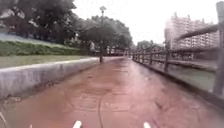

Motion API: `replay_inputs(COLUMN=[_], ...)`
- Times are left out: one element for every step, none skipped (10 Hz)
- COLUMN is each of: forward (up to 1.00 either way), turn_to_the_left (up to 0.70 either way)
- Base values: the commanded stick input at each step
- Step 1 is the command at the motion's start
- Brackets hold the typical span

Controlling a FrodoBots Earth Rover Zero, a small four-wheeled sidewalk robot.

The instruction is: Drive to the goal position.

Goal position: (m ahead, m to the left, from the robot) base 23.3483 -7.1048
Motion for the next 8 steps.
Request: replay_inputs(forward=[0.5,0.5,0.5,0.5,0.5,0.5,0.5,0.5], turn_to_the_left=[0.0,0.0,0.0,0.0,0.0,0.0,0.0,0.0])
